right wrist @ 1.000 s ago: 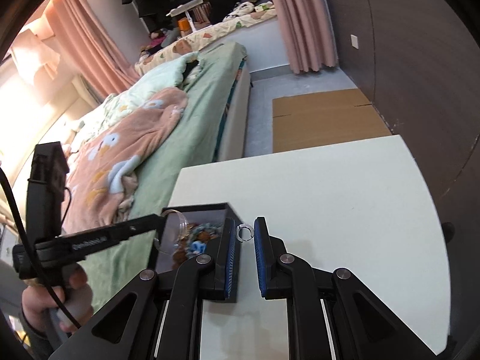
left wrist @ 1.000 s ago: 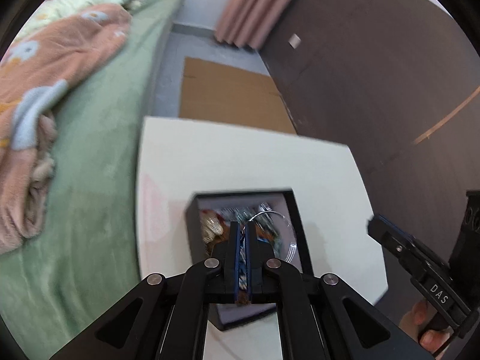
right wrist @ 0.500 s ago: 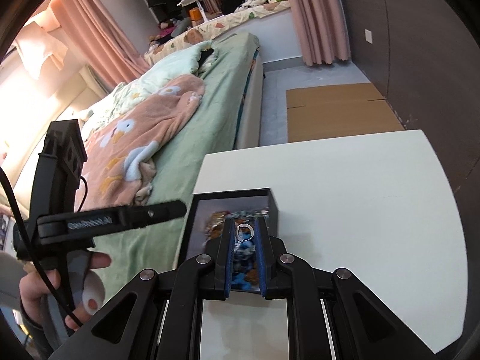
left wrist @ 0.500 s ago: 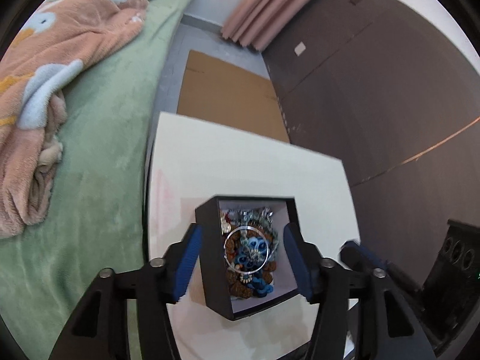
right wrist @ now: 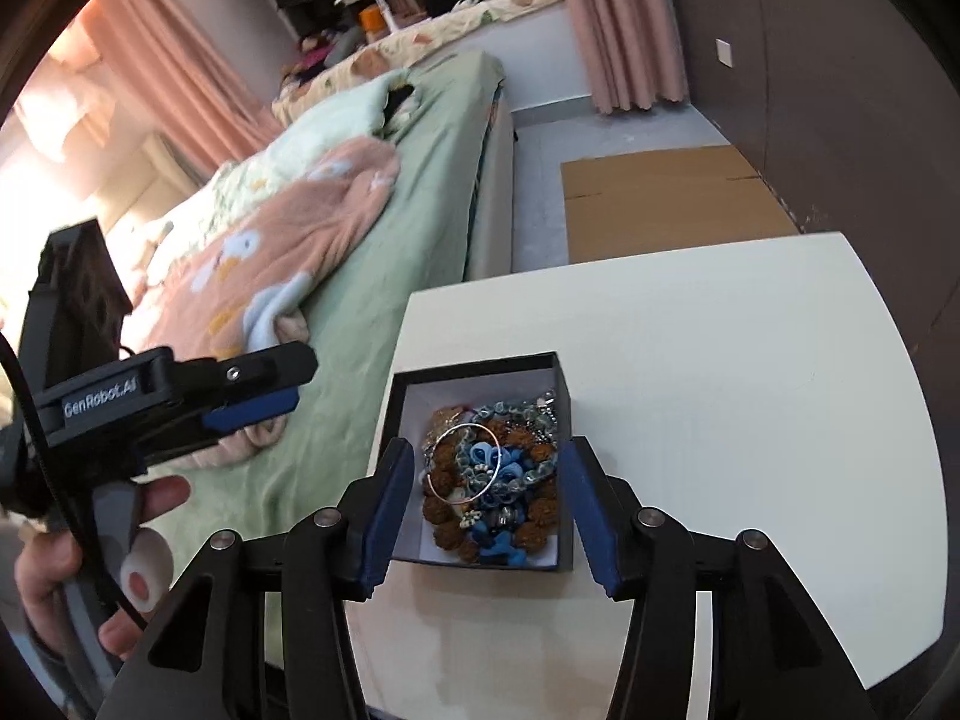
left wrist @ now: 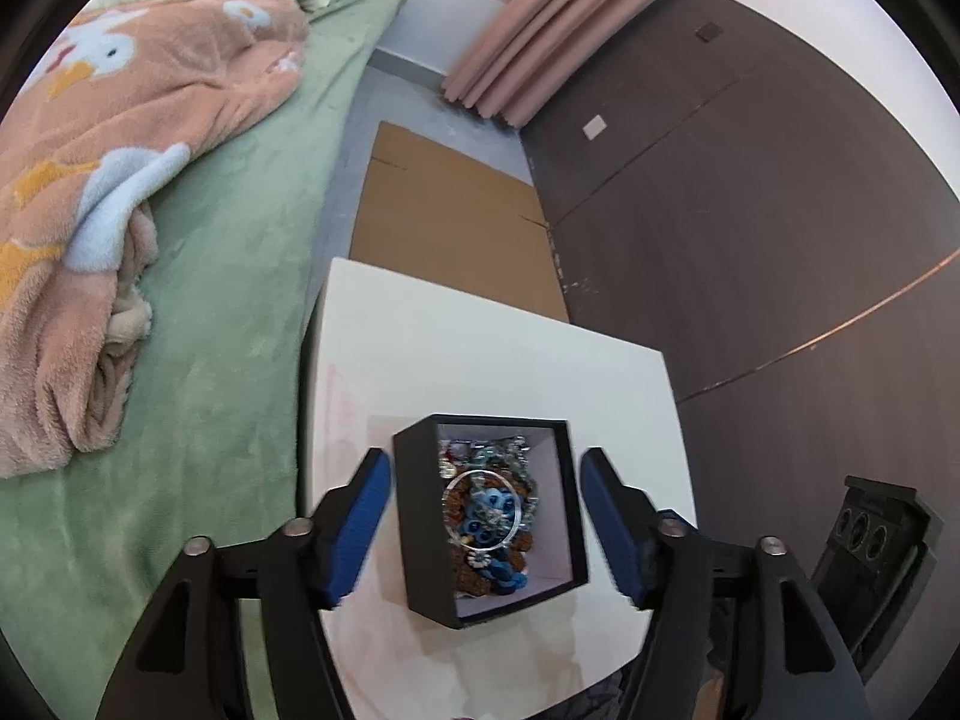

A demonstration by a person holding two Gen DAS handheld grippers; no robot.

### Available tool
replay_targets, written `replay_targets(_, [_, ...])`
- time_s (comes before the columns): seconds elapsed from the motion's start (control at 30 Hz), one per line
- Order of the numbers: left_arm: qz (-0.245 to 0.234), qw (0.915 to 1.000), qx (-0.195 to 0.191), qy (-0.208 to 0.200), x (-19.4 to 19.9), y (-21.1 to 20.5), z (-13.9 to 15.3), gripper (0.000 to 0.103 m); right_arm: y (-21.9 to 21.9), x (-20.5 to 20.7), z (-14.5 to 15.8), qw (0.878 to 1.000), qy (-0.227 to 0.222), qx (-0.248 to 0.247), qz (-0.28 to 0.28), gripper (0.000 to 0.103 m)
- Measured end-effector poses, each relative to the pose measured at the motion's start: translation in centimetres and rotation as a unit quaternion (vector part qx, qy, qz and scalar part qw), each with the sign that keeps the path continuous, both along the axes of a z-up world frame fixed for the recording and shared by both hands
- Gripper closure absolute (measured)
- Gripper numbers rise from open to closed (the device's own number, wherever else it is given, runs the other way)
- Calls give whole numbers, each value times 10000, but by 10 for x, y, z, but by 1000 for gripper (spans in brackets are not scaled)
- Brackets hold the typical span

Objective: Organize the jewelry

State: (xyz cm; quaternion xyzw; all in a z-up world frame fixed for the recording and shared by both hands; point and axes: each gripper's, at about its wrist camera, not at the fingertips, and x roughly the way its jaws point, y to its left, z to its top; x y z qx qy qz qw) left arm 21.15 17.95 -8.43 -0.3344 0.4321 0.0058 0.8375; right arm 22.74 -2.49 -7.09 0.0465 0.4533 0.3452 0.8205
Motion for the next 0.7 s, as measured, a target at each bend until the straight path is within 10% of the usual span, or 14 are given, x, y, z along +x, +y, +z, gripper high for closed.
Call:
replay_targets(0.3, [-195,9992,319,-131,-6,-31,18,17,-47,-15,13,9995,-2,165,-263,50])
replay_targets(0.47, [-103,9984,487,-254,-24,-49,29,8,-72,-23,25,9986,-174,236,-430,27])
replay_targets(0.7, [-21,9950,870,-487,-57,-72,50,1,-96,-37,35,9980,-216,271,-530,22])
